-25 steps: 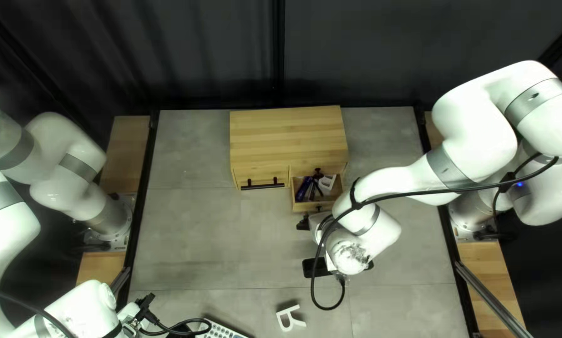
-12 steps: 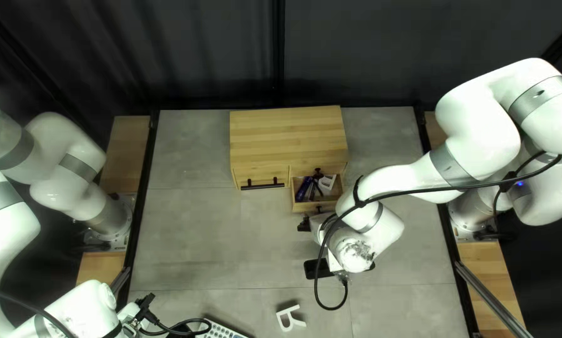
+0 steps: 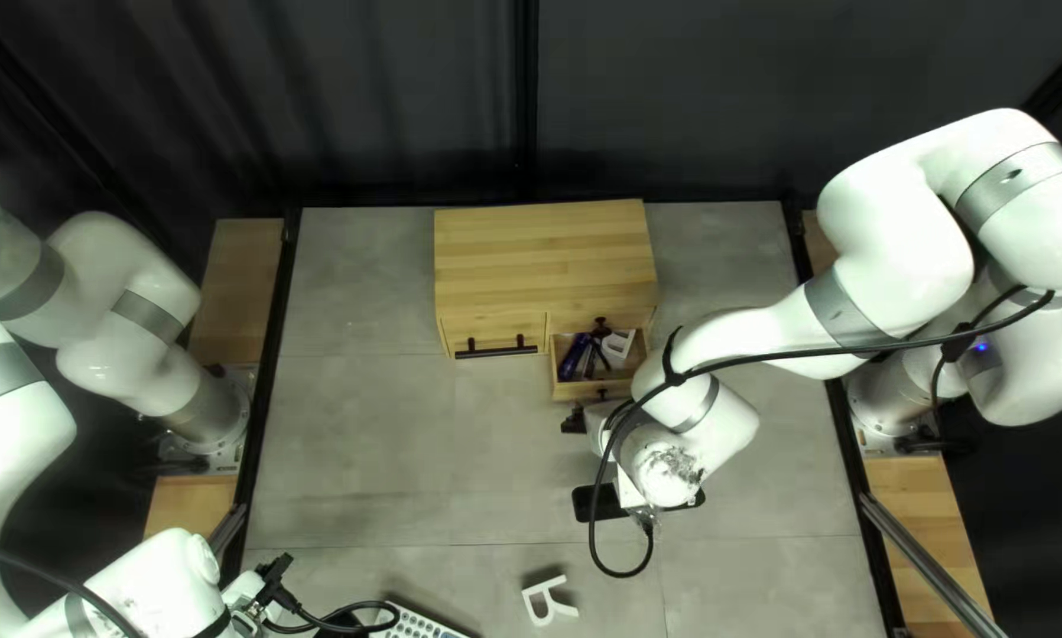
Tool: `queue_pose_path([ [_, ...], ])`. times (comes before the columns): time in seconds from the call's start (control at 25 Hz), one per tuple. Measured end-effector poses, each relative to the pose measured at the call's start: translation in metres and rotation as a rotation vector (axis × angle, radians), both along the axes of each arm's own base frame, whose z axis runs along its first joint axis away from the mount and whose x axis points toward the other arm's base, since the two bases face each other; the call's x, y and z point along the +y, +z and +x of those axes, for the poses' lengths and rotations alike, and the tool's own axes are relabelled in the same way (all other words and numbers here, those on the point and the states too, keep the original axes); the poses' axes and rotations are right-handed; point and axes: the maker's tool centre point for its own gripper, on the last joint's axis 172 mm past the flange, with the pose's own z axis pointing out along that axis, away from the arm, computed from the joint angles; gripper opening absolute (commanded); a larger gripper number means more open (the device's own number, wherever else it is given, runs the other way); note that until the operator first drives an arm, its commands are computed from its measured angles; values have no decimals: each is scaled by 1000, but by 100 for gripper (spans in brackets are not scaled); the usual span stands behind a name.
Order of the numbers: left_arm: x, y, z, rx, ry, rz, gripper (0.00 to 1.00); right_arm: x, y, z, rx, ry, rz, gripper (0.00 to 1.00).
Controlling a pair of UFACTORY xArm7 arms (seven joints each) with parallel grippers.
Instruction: Open drawers and place objects into drawer and close
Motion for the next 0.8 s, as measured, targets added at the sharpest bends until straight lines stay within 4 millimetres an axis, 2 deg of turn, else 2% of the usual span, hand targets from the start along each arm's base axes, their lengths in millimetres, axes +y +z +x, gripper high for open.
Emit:
queue_pose_path([
  [0.8,0,0,0,0,0,0,100,-17,3,-6,-5,1,-40,100],
])
